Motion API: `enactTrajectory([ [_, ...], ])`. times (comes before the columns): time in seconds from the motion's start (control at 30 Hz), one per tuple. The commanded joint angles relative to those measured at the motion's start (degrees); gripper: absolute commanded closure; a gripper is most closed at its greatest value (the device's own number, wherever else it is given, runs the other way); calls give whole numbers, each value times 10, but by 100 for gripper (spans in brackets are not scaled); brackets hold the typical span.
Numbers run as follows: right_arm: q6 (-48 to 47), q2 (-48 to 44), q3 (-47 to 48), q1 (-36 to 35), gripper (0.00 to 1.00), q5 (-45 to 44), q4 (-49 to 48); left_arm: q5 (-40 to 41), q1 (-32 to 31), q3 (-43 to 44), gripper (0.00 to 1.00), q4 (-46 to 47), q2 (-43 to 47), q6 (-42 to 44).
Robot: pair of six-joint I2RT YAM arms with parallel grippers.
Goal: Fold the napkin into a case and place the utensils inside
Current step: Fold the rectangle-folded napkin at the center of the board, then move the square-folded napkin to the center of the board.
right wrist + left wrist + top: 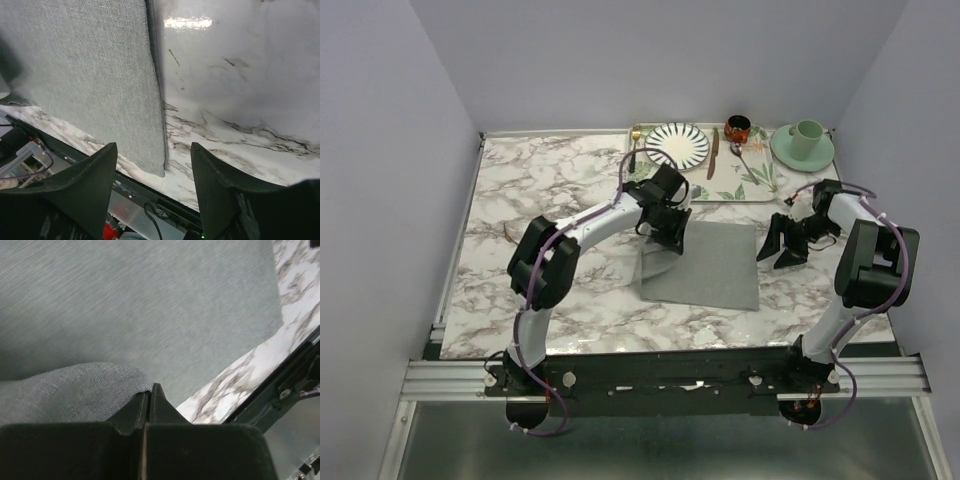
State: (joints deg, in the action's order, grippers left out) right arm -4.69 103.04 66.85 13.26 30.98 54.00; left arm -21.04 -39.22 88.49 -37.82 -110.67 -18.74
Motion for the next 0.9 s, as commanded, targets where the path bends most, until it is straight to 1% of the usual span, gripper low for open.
enactTrajectory([
  [0.0,-28,-22,11,9,32,35,41,-64,-47,90,100,42,-80,-83],
  [0.03,-30,-23,9,10,32,36,44,-66,-61,104,100,49,-102,-94],
  [0.17,-41,-24,4,14,33,40,50,-72,-86,156,100,71,-147,-114],
  [0.27,-45,-20,4,16,34,45,52,-79,-101,192,90,73,-169,-113],
  [0.3,-46,-19,6,17,35,49,52,-83,-102,200,78,73,-171,-108],
  [0.37,-47,-14,7,16,36,50,50,-92,-104,201,60,70,-158,-78],
  [0.4,-47,-14,7,17,37,52,49,-92,-103,196,44,66,-149,-66],
  [0.47,-45,-11,7,16,39,56,42,-98,-98,196,30,43,-120,-35],
  [0.5,-44,-9,6,16,40,58,38,-102,-88,191,18,34,-111,-14],
  [0.57,-38,-6,1,15,41,59,24,-123,-67,176,15,21,-77,-2],
  [0.6,-37,2,0,12,41,59,22,-148,-41,155,4,21,-66,1],
  [0.67,-37,12,3,5,43,58,19,-163,-16,130,3,21,-27,12],
  [0.73,-34,21,2,-9,44,46,16,-161,24,73,4,26,10,30],
  [0.77,-33,22,1,-13,44,42,10,-157,36,52,6,24,22,41],
  [0.8,-32,25,-1,-22,44,31,8,-153,47,13,10,22,33,50],
  [0.87,-30,35,-1,-30,45,20,4,-132,72,-23,15,7,56,83],
])
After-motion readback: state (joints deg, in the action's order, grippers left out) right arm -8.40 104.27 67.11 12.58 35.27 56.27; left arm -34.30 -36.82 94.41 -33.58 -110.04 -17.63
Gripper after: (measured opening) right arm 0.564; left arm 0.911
